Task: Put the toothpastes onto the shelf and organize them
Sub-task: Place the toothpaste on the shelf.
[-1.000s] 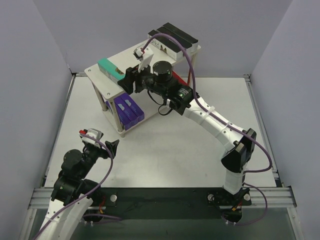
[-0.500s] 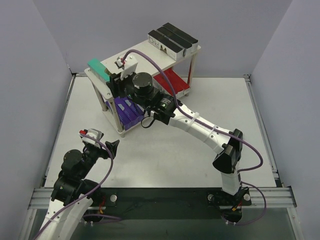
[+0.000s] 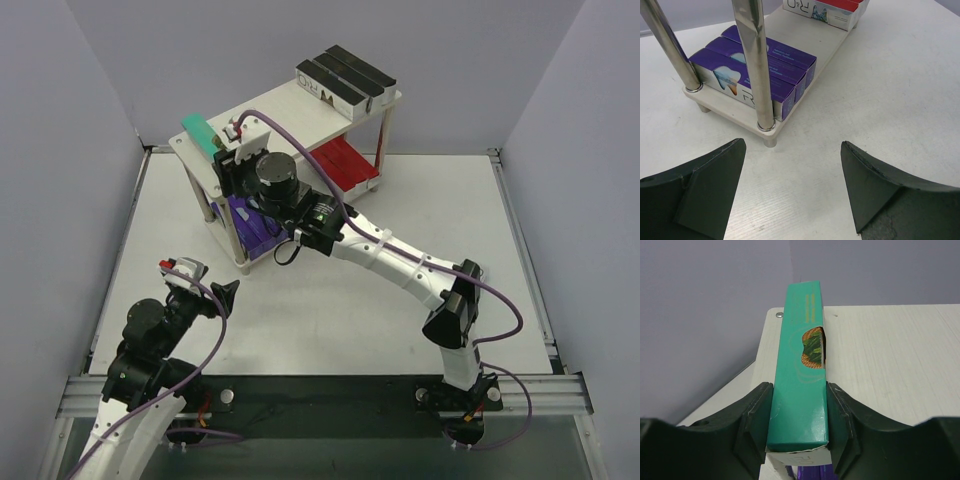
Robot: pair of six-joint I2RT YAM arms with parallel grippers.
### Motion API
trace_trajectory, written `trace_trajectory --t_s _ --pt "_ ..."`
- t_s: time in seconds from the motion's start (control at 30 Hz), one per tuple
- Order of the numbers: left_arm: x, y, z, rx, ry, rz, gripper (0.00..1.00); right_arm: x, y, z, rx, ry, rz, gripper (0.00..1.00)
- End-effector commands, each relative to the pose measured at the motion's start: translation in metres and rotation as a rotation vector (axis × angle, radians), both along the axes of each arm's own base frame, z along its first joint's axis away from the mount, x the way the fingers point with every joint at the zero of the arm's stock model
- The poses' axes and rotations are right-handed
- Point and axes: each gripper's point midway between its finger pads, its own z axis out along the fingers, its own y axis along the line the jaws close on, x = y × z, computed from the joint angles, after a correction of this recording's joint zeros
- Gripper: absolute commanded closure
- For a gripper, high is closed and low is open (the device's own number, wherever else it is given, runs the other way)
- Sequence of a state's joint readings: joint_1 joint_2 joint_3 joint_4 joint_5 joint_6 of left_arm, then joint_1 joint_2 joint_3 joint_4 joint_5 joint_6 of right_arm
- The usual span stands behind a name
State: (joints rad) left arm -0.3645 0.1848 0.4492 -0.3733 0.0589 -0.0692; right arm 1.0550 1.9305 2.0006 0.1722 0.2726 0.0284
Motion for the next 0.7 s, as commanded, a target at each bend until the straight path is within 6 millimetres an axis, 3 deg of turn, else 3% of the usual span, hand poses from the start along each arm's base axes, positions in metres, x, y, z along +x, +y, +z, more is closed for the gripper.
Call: trace_trajectory --t_s 0.0,0.37,0.67 --pt "0.0024 -0.0025 0.014 -0.013 -0.053 -0.013 0.12 0.0048 0.012 0.0089 0.027 -0.021 0.035 0.72" --pt "0.0018 -0.0036 0.0136 -0.014 -0.053 -0.019 0.12 0.0117 0.016 0.0055 0.065 0.006 0.006 0.72" --pt "0.0017 -0.0035 0.0139 -0.015 -0.056 -0.019 0.12 0.0024 0.0196 0.0082 0.085 0.021 0.023 0.71"
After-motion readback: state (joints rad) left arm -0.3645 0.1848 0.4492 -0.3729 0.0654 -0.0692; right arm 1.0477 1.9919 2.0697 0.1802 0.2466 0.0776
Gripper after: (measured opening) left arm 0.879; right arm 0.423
